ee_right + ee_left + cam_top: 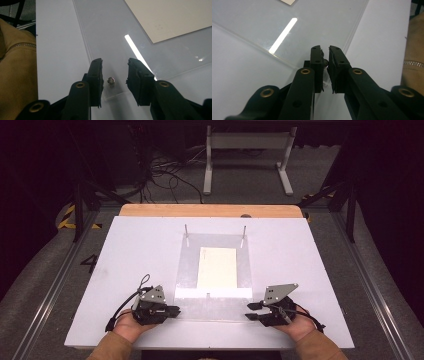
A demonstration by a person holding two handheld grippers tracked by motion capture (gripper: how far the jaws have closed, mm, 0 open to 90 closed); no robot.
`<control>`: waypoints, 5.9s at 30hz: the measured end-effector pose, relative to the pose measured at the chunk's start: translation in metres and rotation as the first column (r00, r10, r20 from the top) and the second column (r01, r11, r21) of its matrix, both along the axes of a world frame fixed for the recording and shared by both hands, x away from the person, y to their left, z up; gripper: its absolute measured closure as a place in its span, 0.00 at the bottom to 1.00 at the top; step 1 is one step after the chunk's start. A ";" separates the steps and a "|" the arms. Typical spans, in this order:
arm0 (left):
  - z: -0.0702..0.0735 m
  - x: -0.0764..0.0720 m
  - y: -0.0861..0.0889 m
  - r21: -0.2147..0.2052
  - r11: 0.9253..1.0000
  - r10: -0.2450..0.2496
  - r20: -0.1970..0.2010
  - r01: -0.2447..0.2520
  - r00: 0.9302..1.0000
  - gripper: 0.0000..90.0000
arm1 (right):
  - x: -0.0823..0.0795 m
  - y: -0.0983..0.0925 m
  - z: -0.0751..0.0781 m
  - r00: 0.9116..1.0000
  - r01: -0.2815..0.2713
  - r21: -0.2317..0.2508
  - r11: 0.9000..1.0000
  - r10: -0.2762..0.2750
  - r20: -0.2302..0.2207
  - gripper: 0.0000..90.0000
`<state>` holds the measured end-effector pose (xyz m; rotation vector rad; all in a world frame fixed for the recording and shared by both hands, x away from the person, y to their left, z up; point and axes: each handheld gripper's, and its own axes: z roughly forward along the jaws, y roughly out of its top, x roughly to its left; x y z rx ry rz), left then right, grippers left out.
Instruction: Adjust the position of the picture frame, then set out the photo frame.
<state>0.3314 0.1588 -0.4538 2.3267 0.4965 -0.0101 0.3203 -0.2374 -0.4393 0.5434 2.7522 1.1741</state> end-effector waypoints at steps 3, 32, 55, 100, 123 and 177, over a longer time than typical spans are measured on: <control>0.000 -0.001 -0.003 0.002 1.000 -0.013 -0.001 0.013 1.000 0.91 | -0.001 -0.001 -0.001 1.000 -0.006 -0.010 1.000 0.006 0.000 0.72; -0.001 -0.017 -0.006 -0.028 0.989 -0.150 -0.094 0.148 0.984 0.92 | -0.044 -0.006 -0.011 1.000 -0.013 -0.001 1.000 0.013 0.010 0.92; 0.016 -0.024 0.003 -0.135 0.985 -0.109 -0.032 0.104 0.994 0.69 | -0.044 -0.021 0.013 0.996 0.047 0.140 0.989 -0.057 0.066 0.74; 0.020 0.007 0.054 -0.283 0.895 0.386 0.098 -0.346 0.917 0.26 | 0.102 -0.010 0.051 0.904 0.362 0.208 0.909 -0.396 0.158 0.15; 0.015 0.004 0.055 -0.272 0.897 0.382 0.085 -0.347 0.920 0.27 | 0.171 -0.003 0.027 0.868 0.458 0.136 0.878 -0.475 0.146 0.64; 0.013 0.001 0.047 -0.267 0.908 0.356 0.089 -0.322 0.930 0.27 | 0.205 0.009 0.014 0.799 0.601 0.074 0.796 -0.600 -0.036 0.95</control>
